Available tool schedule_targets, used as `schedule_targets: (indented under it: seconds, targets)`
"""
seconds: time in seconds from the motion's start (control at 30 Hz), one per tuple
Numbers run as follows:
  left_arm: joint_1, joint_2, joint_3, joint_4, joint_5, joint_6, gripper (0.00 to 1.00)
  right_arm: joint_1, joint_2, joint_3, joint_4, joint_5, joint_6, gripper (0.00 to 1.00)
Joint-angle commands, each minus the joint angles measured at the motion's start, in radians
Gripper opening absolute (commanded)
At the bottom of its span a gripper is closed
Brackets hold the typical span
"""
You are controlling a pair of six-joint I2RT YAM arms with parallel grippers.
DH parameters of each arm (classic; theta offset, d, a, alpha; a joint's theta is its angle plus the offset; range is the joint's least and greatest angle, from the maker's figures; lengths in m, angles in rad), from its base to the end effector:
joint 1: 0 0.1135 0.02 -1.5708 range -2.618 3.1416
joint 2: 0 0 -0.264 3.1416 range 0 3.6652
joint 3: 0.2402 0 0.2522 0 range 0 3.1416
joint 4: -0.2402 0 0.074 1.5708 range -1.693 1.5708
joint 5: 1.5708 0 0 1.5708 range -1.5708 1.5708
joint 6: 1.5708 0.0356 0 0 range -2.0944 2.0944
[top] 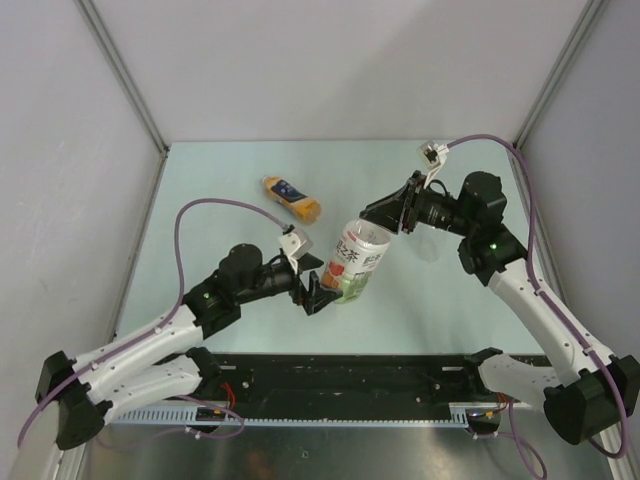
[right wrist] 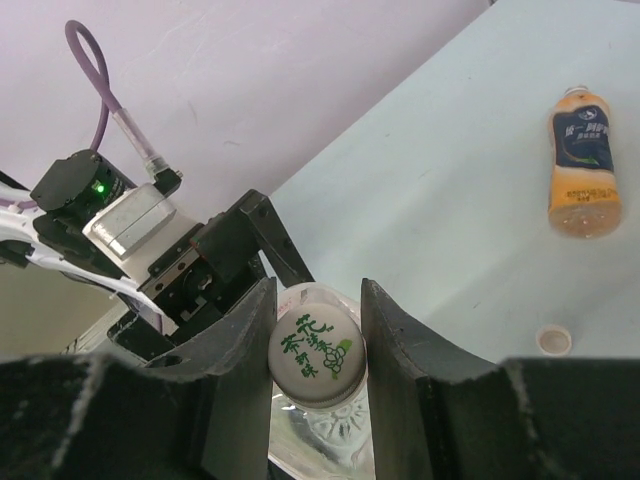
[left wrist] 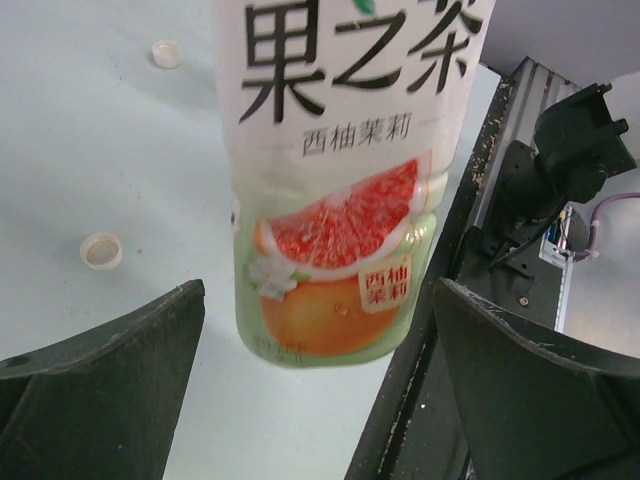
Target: Unscrew the bottle caps
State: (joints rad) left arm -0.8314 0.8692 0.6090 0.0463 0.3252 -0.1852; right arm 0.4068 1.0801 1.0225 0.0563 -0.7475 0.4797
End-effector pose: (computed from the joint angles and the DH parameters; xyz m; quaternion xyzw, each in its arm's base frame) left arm 0.1311 -0.1606 0.2872 0.3403 0.6963 -0.4115 0.4797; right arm 0.2142 0.1187 0.3920 -0.2338 0.6677 0.5155 0.4835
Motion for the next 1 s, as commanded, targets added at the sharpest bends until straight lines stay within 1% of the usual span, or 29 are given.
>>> schedule_targets:
  seconds: [0.0,0.37,0.67,0.83,0.97]
  targets:
    - [-0.027,0.044,0.074,0.025,0.012,0.061,0.99,0.015,0.000,0.004,0.028,0.019,0.022,0.00]
    - [-0.091,0.170,0.129,0.029,-0.058,0.097,0.99,0.032,-0.003,0.004,0.028,0.030,0.025,0.00]
    - [-0.123,0.221,0.140,0.043,-0.145,0.086,0.99,0.048,-0.020,0.005,0.024,0.040,0.014,0.00]
    - [-0.129,0.233,0.144,0.052,-0.151,0.089,0.89,0.053,-0.027,0.004,0.021,0.039,0.015,0.00]
    - [-0.129,0.217,0.132,0.061,-0.154,0.089,0.74,0.055,-0.037,0.004,0.010,0.038,0.002,0.00]
